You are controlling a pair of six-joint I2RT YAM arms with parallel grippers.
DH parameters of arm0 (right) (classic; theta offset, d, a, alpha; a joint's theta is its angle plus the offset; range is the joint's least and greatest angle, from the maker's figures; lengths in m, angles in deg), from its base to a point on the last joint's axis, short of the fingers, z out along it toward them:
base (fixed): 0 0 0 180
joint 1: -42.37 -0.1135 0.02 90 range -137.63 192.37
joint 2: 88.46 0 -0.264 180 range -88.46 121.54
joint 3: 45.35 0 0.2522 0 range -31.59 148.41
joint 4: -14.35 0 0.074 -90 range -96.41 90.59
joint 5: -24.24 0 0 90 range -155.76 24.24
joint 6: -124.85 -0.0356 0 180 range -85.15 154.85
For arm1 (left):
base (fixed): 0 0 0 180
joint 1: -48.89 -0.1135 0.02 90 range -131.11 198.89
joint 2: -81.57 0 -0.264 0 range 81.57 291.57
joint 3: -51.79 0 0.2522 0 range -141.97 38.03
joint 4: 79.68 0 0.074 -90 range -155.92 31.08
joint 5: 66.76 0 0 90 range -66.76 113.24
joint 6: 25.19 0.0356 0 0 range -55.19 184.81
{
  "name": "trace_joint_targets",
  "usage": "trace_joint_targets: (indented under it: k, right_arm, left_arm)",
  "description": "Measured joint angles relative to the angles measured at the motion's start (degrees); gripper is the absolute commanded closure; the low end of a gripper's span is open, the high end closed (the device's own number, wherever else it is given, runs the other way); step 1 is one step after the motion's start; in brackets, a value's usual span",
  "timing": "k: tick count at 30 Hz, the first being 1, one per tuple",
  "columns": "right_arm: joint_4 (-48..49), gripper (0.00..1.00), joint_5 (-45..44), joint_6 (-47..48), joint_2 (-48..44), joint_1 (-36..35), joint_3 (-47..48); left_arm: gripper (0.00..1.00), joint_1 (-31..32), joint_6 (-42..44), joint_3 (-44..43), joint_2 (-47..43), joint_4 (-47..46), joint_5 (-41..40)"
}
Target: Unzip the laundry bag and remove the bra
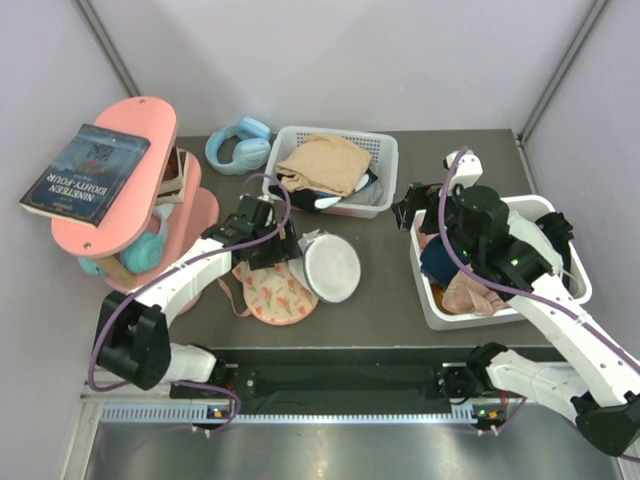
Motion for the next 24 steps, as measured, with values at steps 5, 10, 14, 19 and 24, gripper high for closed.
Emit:
trace_joint_targets:
  k: [5, 10, 14, 19, 24]
  right_arm:
    - [0.0, 0.08, 1.1, 0.0, 0.0, 0.0, 0.0]
    - [0.0, 0.08, 1.9, -0.6, 0.0, 0.0, 0.0]
    - [0.1, 0.08, 2.8, -1.0, 0.0, 0.0, 0.0]
    - [0.1, 0.08, 3.8, -1.3, 0.0, 0.0, -0.1]
    - [0.2, 0.09, 4.7, -1.6, 0.0, 0.0, -0.5]
  left_arm:
    - [0.12, 2.5, -0.1, -5.6, -2.5, 5.0, -3.1]
    - [0.12, 3.5, -2.6, -9.4, -9.7, 5.3, -5.7]
    - [0.13, 4.7, -5.4, -8.1, -13.9, 4.5, -6.1]
    - [0.15, 6.1, -7.9, -4.9, -12.0, 3.1, -4.4]
    - [0.19, 8.1, -8.5, -4.9, -5.8, 0.4, -3.3]
